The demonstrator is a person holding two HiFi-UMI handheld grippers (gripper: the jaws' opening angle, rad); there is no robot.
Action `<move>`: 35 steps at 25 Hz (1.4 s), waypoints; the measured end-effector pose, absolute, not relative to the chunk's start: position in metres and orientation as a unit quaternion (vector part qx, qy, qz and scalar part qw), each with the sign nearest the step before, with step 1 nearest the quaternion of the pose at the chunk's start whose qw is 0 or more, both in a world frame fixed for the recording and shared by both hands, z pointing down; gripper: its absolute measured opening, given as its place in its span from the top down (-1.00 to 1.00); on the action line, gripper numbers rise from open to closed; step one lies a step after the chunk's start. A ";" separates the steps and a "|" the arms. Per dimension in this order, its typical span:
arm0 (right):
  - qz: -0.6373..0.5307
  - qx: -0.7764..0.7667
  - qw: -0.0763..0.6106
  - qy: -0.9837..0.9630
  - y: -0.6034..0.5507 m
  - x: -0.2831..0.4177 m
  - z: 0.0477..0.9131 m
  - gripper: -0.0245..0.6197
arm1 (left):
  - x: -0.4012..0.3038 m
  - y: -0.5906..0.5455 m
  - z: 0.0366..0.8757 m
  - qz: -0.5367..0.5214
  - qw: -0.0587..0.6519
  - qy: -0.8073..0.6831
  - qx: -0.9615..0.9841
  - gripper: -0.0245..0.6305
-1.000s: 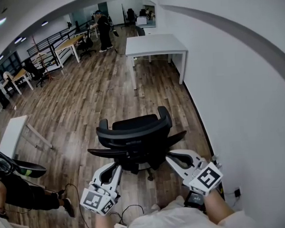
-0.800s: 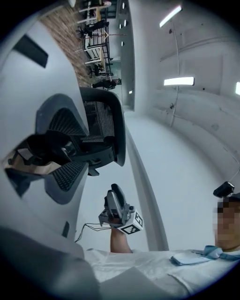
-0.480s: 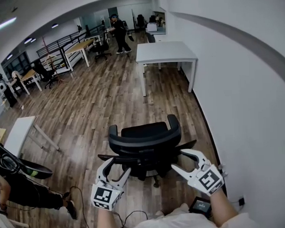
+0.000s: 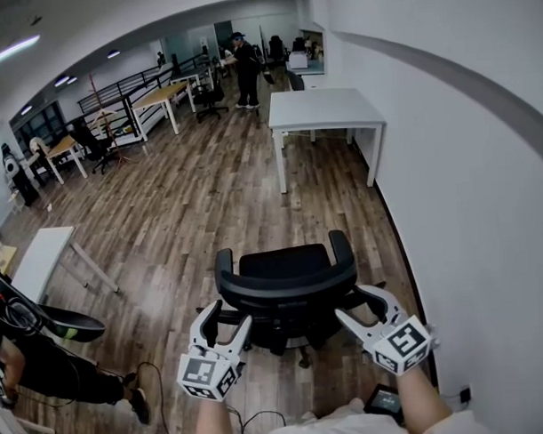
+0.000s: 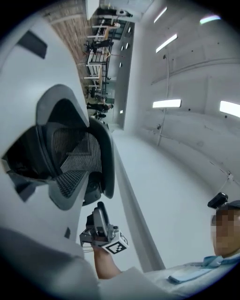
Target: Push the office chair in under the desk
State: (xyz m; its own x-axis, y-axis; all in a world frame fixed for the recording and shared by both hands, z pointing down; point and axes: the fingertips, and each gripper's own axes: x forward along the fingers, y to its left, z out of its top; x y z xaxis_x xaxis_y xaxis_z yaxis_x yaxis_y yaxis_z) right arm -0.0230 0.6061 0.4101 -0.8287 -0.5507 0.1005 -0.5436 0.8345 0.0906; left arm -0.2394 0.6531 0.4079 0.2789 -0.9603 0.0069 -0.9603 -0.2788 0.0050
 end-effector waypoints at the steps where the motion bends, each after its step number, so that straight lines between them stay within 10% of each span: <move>1: -0.019 0.303 0.055 -0.951 0.595 -0.019 0.411 0.20 | -0.251 0.648 0.410 -0.005 0.008 -0.616 0.788 0.08; 35: -0.055 0.390 0.021 -0.919 0.494 -0.005 0.420 0.20 | -0.252 0.560 0.403 -0.014 -0.003 -0.604 0.797 0.10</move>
State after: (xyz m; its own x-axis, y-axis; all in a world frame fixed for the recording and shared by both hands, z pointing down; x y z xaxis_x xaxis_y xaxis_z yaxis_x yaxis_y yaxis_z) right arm -0.0052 0.4940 0.4203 -0.6951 -0.7189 -0.0053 -0.7143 0.6898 0.1178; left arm -0.2523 0.5603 0.4028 0.2705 -0.9624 -0.0256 -0.9626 -0.2708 0.0119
